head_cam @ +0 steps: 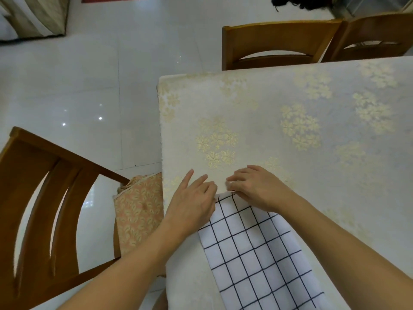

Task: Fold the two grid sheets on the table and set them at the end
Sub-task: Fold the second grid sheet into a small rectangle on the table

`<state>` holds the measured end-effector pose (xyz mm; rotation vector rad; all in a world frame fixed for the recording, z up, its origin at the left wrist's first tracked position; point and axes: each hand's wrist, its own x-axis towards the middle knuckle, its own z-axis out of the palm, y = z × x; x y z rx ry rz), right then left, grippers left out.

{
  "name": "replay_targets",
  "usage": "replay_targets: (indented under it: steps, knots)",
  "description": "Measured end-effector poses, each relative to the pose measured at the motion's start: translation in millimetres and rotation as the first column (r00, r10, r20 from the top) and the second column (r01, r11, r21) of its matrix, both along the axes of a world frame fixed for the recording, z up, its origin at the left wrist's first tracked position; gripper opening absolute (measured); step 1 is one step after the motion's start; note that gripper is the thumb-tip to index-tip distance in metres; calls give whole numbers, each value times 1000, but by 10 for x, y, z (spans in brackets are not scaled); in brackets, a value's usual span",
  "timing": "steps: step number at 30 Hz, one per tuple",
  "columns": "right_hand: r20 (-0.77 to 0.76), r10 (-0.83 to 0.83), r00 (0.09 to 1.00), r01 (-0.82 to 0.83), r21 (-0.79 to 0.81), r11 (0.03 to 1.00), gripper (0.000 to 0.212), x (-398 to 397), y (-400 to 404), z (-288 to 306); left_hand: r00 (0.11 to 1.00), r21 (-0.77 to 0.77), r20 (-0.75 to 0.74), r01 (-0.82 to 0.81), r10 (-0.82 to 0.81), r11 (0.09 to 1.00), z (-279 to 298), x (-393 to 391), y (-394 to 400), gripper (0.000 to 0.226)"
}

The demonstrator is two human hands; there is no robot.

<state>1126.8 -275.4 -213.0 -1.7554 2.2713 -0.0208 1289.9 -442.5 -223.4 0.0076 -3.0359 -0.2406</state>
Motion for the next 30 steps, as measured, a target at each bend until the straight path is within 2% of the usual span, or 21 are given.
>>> replay_targets:
  steps: [6, 12, 17, 20, 24, 30]
  knots:
    - [-97, -124, 988, 113, -110, 988, 25, -37, -67, 253, 997, 12, 42, -63, 63, 998, 198, -137, -138, 25]
    - [-139, -226, 964, 196, -202, 960, 34, 17, 92, 679, 998, -35, -15, -64, 63, 997, 633, -114, -23, 57]
    - [-157, -243, 957, 207, -213, 955, 38, 251, 430, 890, 998, -16, -24, -66, 65, 998, 858, 108, 290, 60]
    - [-142, -262, 954, 231, -207, 951, 35, 432, 690, 834, 999, 3, 7, -48, 48, 999, 862, 280, 501, 63]
    - [-126, -298, 946, 274, -178, 945, 44, 699, 1044, 610, 998, 52, 60, -32, 29, 998, 763, 493, 798, 60]
    - [-59, -340, 939, 328, -157, 932, 47, 1042, 1413, 173, 991, 54, 118, 56, -62, 997, 330, 728, 1093, 54]
